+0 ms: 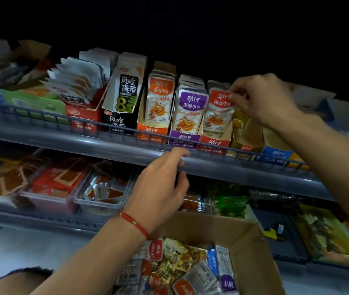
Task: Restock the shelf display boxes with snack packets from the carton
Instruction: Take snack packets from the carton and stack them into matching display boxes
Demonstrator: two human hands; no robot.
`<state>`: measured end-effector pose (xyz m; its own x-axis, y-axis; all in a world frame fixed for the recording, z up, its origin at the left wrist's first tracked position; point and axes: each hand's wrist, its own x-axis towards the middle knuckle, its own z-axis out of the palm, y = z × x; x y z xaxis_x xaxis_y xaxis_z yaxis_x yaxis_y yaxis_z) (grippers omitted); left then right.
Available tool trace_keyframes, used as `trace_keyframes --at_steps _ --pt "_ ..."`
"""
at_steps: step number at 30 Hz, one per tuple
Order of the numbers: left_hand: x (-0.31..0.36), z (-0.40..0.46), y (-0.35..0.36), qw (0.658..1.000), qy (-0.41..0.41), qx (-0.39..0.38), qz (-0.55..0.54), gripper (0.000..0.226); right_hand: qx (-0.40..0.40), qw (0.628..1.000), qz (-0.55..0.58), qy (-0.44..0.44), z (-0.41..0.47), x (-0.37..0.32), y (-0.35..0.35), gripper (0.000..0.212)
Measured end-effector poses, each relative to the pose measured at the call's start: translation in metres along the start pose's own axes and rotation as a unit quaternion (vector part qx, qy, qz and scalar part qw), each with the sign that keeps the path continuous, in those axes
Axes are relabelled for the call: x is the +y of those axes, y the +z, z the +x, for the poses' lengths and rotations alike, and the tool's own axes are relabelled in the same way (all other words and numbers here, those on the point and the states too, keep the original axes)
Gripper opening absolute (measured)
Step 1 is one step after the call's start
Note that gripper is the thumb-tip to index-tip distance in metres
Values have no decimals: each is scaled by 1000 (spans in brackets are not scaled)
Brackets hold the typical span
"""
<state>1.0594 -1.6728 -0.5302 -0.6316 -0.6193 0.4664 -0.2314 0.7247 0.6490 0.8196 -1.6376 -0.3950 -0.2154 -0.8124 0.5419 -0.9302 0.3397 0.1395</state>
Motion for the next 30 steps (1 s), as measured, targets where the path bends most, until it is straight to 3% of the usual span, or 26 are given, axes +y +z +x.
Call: trace_keyframes --at_steps 7,15,30 --pt "1 -1 -3 1000 2 5 0 39 -41 999 4 31 5 -2 20 28" --pt "2 -1 0 1000 3 2 -5 41 37 999 -22 30 14 4 26 21" --pt "-9 -6 8 998 16 -40 35 37 65 998 3 -3 -10 9 24 27"
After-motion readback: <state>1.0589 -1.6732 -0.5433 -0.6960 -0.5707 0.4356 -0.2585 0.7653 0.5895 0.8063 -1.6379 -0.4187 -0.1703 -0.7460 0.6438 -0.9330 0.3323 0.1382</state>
